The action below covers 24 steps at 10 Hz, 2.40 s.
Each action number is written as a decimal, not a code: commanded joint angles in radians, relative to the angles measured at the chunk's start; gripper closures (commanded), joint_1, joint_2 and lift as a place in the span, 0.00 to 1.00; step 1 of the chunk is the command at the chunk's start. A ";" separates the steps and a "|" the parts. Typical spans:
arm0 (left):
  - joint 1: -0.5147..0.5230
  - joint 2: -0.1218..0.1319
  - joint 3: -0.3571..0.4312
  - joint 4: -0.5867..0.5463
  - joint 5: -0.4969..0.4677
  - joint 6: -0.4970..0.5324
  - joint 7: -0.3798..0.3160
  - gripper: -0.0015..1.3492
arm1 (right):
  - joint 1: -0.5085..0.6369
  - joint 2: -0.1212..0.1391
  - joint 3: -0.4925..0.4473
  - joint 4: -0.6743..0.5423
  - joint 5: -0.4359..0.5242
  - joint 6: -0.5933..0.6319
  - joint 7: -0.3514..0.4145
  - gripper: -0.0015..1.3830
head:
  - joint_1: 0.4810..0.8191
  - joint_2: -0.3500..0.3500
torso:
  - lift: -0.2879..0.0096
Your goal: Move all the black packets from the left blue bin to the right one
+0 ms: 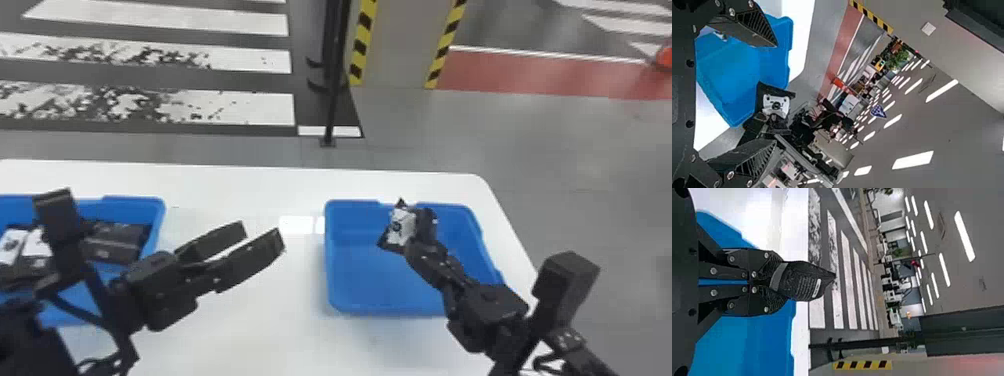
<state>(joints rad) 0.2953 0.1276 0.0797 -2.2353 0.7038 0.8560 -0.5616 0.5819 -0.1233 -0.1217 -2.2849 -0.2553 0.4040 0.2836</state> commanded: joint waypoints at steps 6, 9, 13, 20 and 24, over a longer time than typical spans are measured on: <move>0.083 -0.017 0.112 -0.063 -0.012 -0.027 0.000 0.11 | -0.167 -0.016 -0.116 0.180 0.156 0.094 0.022 0.87 | 0.63 0.13 | 0.49; 0.087 -0.017 0.112 -0.066 -0.018 -0.027 0.000 0.11 | -0.130 0.001 -0.156 0.153 0.168 0.084 0.012 0.03 | 0.63 0.12 | 0.49; 0.087 -0.020 0.140 -0.066 -0.064 -0.031 0.000 0.11 | 0.064 0.040 -0.163 -0.031 0.148 -0.166 -0.012 0.14 | 0.63 0.10 | 0.49; 0.063 -0.031 0.371 -0.063 -0.335 0.023 0.006 0.11 | 0.314 0.076 -0.068 -0.180 0.008 -0.357 -0.029 0.14 | 0.63 0.43 | 0.49; -0.094 0.010 0.393 0.091 -0.482 0.074 0.014 0.11 | 0.329 0.068 -0.048 -0.180 -0.012 -0.357 -0.029 0.14 | 0.63 0.69 | 0.49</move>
<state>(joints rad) 0.2330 0.1315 0.4762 -2.1798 0.2393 0.9263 -0.5476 0.9119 -0.0545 -0.1741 -2.4673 -0.2657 0.0466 0.2546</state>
